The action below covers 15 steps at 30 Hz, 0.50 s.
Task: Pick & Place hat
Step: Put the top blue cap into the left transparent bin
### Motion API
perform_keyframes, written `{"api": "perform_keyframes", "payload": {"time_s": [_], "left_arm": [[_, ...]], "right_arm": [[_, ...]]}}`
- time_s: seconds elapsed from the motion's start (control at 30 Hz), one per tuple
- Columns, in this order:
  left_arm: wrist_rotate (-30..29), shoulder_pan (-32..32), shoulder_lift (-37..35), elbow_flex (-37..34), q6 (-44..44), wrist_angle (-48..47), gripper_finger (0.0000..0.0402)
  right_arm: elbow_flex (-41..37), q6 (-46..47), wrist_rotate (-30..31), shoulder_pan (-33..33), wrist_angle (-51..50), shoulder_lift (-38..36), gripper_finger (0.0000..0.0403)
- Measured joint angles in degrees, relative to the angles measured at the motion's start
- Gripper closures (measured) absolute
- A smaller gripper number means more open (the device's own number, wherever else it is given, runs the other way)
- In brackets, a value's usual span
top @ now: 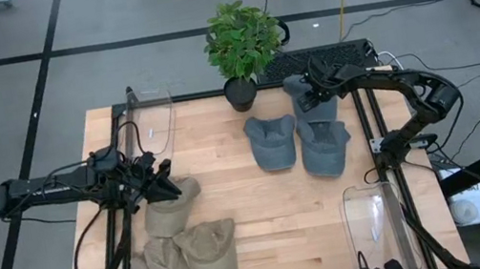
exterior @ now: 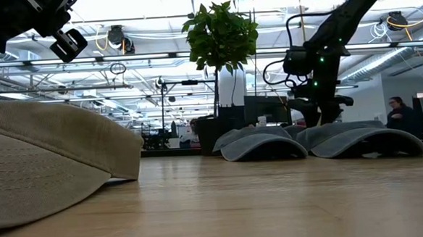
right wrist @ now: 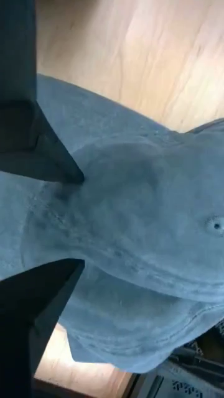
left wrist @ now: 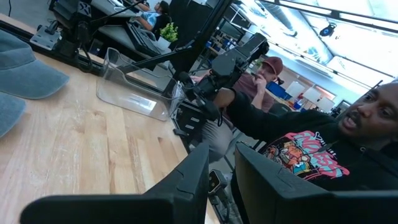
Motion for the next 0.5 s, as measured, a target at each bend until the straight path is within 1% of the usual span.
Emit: {"api": "perform_keyframes", "payload": {"time_s": [0.07,0.17,0.3,0.33,0.4,0.5], "left_arm": [[0.00,0.00,-0.01,0.00,0.00,0.02,0.0316],[-0.01,0.00,0.01,0.00,0.00,0.02,0.0316],[-0.02,0.00,0.01,0.00,0.00,0.02,0.0316],[-0.01,0.00,0.00,0.00,0.00,0.02,0.0316],[-0.02,0.00,0.01,0.00,0.00,0.02,0.0316],[-0.01,0.00,0.01,0.00,0.00,0.01,0.0316]], "right_arm": [[0.00,-0.20,-0.18,0.00,0.01,0.00,0.0249],[0.00,-1.20,-3.06,-0.01,0.10,0.00,0.0303],[-0.02,-4.67,-4.38,0.01,0.21,0.00,0.0380],[-0.03,-5.89,-4.34,0.01,0.17,-0.09,0.0391],[-0.09,-6.83,-3.38,0.18,0.09,-0.69,0.0394],[0.42,-8.92,0.91,1.04,-0.06,-3.07,0.0399]]}}
